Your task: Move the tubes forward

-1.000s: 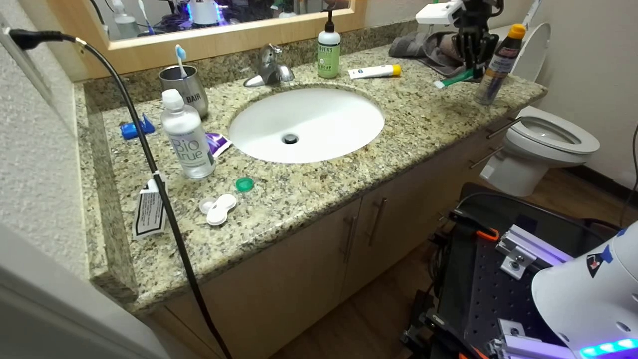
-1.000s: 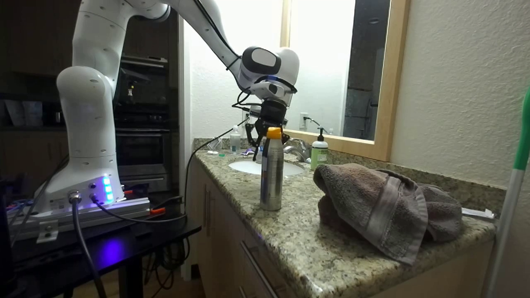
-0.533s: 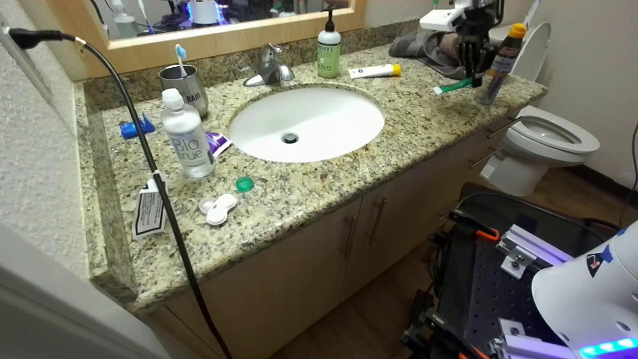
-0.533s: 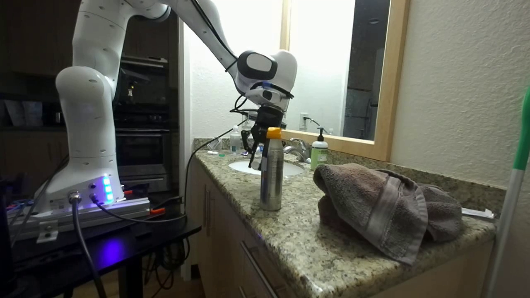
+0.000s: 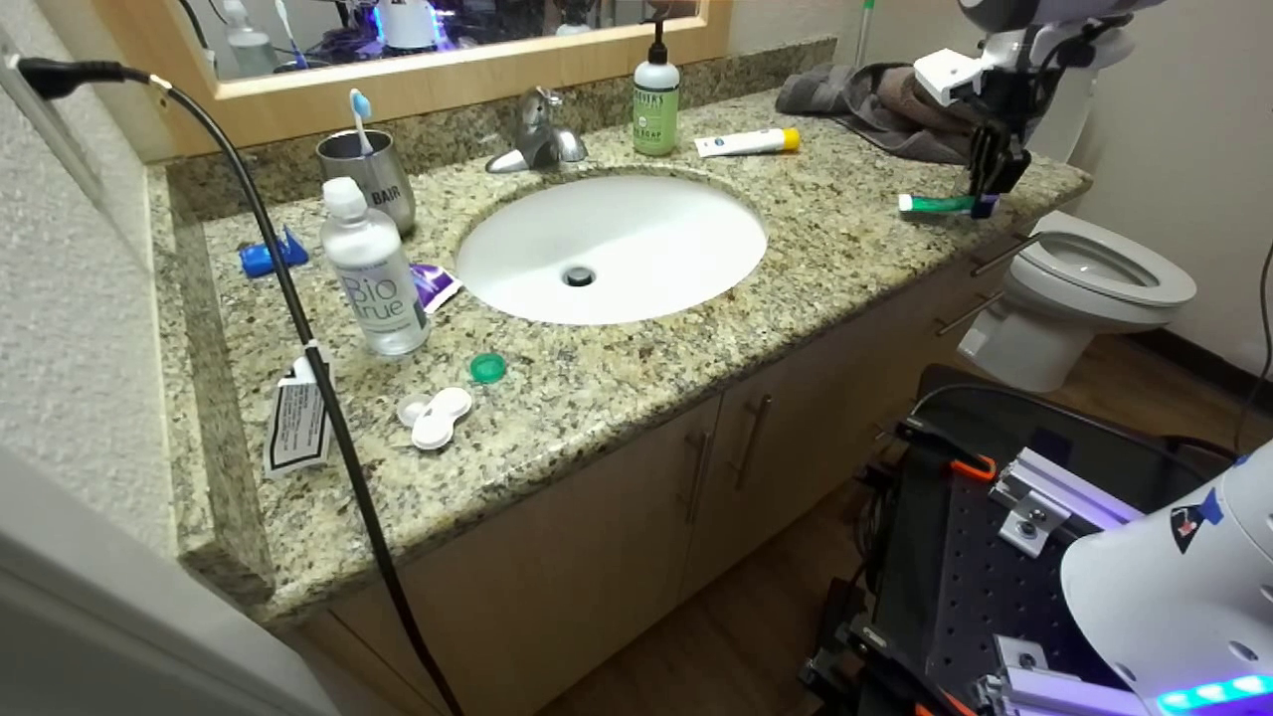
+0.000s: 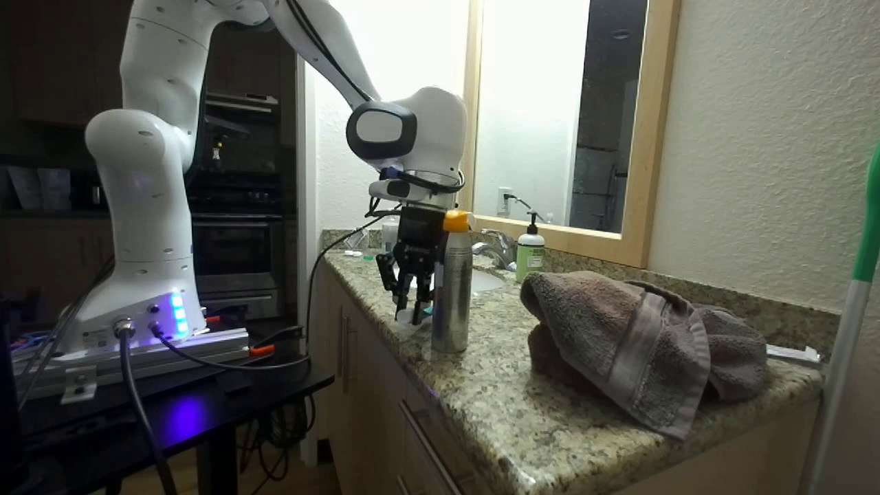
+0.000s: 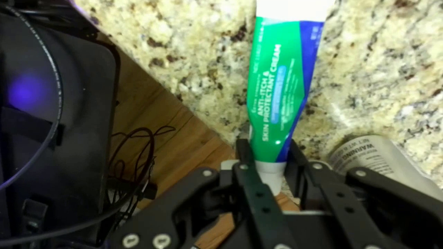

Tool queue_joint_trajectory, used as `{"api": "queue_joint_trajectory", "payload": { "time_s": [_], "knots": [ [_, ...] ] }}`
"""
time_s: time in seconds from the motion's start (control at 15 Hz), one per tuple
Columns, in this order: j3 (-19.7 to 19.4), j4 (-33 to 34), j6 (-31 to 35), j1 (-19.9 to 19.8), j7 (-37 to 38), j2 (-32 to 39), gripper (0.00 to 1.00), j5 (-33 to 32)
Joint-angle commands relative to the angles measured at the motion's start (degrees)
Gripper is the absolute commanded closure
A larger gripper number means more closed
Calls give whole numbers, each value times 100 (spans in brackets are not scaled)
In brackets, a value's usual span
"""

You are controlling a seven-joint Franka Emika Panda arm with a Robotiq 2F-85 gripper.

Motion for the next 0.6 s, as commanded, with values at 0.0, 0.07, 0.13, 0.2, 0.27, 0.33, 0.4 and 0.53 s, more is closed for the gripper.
{"api": "queue_joint_trajectory", "payload": {
  "time_s": [0.0,0.07,0.13,0.2,0.27,0.33,0.4,0.53],
  "knots": [
    [-96,-495,826,113,25,-239,93,289],
    [-98,-565,996,163,41,-225,93,316],
    [-94,-623,1080,224,51,-218,93,312],
    [-91,-654,1148,277,62,-206,93,309],
    [-79,-689,1175,341,72,-207,93,294],
    [-77,-714,1208,412,107,-197,93,275],
    [-69,-717,1249,490,164,-172,93,262],
    [-64,-648,1212,606,261,-154,79,266]
  ]
}}
